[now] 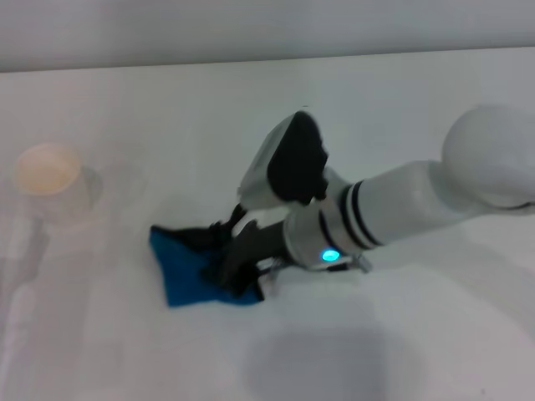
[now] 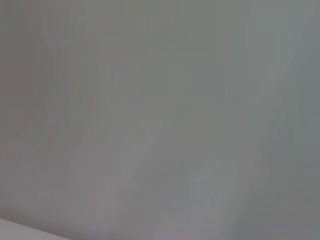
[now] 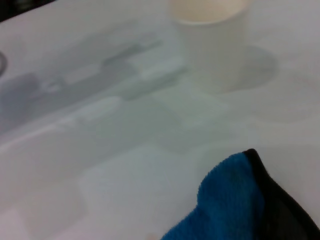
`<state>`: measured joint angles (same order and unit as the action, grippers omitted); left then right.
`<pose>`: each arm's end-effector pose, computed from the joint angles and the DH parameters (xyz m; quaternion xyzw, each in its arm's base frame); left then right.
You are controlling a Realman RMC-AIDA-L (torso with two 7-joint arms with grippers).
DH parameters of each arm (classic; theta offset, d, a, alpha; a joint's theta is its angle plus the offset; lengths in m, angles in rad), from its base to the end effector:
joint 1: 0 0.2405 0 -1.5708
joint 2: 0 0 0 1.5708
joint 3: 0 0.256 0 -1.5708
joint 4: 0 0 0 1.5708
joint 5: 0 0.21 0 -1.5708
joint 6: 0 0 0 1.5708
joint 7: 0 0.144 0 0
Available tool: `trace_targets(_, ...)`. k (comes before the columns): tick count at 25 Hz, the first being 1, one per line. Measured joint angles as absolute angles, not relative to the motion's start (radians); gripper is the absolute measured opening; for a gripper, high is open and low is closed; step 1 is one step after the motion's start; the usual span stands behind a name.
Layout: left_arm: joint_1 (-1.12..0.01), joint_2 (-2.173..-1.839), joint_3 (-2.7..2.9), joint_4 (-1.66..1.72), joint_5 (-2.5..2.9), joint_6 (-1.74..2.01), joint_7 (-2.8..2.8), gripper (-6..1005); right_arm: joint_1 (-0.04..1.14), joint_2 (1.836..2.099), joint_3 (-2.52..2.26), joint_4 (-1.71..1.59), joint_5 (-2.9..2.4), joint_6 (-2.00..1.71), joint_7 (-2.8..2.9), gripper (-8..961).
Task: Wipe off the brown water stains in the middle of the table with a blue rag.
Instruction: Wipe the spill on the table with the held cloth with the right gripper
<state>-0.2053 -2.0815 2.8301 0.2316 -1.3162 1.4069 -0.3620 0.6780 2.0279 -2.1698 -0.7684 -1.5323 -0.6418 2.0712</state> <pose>-0.3534 0.2350 -0.0284 -0.6296 -0.3418 -0.3943 0.5756 0.1841 0.3282 -0.1542 -0.9663 0.2377 0.0112 0.0981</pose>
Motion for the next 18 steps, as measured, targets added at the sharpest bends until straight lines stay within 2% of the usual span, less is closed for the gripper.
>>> trace_targets(7, -0.207, -2.082, 2.830, 0.232, -1.317, 1.406, -0.362, 892, 0.670, 2.028, -2.275, -0.837, -1.484, -0.619, 2.067, 74)
trace_targets(18, -0.209, -2.082, 2.830, 0.233, -1.331, 1.394, -0.362, 893, 0.648, 2.028, -2.375, -0.868, -1.416, -0.392, 2.065, 77)
